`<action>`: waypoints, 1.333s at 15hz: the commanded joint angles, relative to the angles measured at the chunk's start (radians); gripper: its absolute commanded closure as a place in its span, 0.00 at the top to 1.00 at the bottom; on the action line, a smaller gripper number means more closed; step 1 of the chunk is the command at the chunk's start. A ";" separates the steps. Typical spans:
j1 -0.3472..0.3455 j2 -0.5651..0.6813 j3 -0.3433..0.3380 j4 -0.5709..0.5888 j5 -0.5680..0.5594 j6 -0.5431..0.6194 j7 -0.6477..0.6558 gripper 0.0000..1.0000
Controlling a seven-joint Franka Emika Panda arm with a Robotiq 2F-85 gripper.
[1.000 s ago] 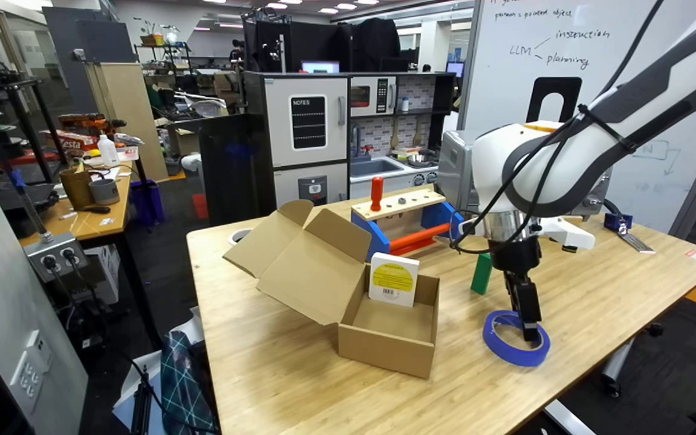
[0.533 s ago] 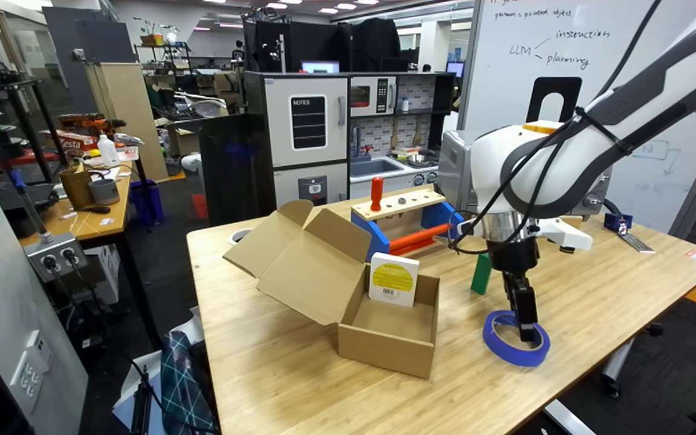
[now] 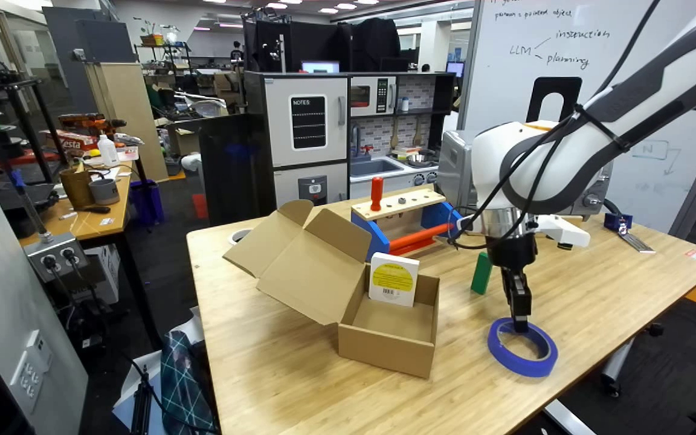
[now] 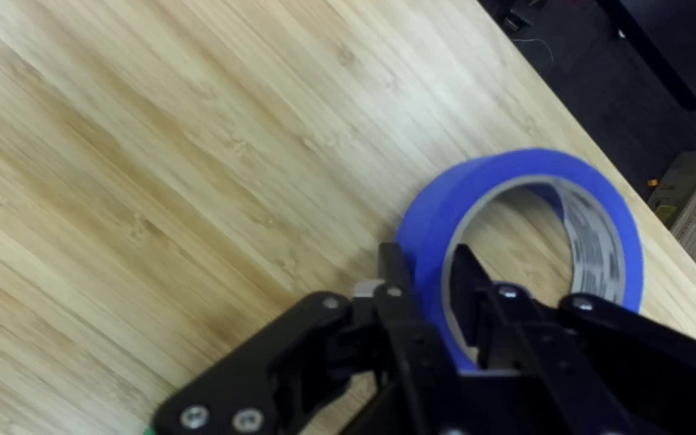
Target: Pick up the masking table and put it in the carton box
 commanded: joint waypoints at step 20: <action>0.047 -0.269 -0.012 -0.083 -0.198 0.016 0.088 0.04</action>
